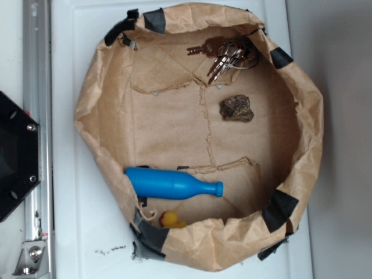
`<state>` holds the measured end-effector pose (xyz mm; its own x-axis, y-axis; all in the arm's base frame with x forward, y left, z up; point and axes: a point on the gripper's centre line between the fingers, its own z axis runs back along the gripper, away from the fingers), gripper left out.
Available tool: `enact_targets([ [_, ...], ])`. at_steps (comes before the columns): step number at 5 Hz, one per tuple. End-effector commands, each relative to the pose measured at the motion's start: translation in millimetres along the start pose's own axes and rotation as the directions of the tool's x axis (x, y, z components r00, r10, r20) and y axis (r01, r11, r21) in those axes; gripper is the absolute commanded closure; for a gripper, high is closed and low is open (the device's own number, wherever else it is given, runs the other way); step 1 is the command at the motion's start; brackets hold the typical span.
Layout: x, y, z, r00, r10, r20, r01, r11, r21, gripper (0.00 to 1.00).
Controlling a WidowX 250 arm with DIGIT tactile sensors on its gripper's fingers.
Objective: Grab the silver keys.
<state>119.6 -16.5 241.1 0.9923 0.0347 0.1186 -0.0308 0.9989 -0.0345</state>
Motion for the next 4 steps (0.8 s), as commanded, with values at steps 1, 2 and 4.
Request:
enact_targets([
  [1, 96.5, 1.1, -30.3, 0.969, -0.178, 0.17, 0.172, 0.984, 0.05, 0.0],
  [2, 136.8, 20.2, -62.3, 0.942, -0.259, 0.212, 0.242, 0.965, 0.103, 0.0],
  [4, 124.4, 40.6, -103.2, 0.866, -0.446, 0.228, 0.387, 0.884, 0.26, 0.0],
])
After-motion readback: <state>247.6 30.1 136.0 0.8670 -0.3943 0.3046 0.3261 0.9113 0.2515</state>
